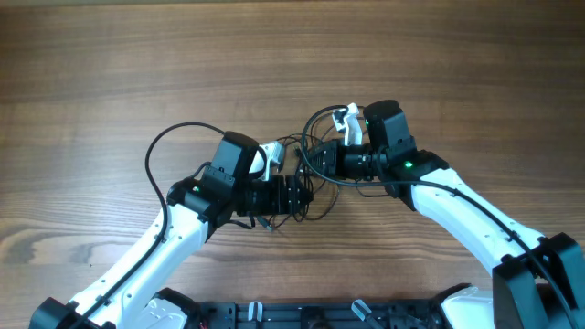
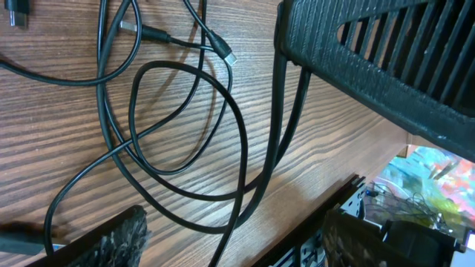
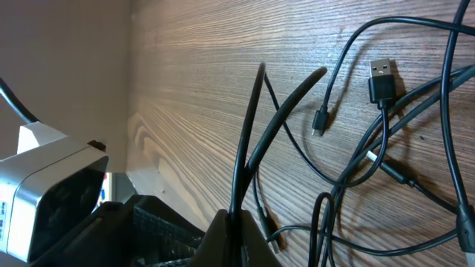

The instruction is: Untangle cables

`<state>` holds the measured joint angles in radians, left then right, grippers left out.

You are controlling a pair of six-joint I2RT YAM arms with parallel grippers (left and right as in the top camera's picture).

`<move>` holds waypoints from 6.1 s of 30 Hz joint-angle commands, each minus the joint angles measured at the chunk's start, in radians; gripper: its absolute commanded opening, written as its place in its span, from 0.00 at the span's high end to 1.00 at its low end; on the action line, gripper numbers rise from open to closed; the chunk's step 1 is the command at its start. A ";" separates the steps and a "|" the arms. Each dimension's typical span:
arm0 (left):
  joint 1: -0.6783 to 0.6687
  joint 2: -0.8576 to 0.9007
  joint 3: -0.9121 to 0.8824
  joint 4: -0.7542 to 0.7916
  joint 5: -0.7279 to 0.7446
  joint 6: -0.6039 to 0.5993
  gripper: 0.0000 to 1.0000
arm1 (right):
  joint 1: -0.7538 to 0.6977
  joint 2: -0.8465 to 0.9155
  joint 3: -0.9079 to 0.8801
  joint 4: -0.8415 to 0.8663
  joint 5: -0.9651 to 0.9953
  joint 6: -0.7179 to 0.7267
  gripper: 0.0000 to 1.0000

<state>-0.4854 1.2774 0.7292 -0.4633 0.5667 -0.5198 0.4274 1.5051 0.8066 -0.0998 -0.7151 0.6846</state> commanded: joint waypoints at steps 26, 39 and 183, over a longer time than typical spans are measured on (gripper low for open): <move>0.237 -0.404 0.004 -0.095 0.010 -0.012 0.94 | 0.032 -0.005 0.001 -0.236 0.122 -0.061 0.54; 0.237 -0.407 0.004 -0.094 0.008 -0.011 0.91 | 0.137 -0.005 0.001 -0.130 0.108 0.188 0.69; 0.253 -0.316 0.062 -0.238 -0.593 -0.020 0.94 | 0.112 0.201 0.081 -0.435 0.280 -0.632 0.83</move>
<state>-0.2398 0.9741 0.7738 -0.6952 -0.0277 -0.5297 0.5354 1.6905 0.8913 -0.5377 -0.4332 0.0566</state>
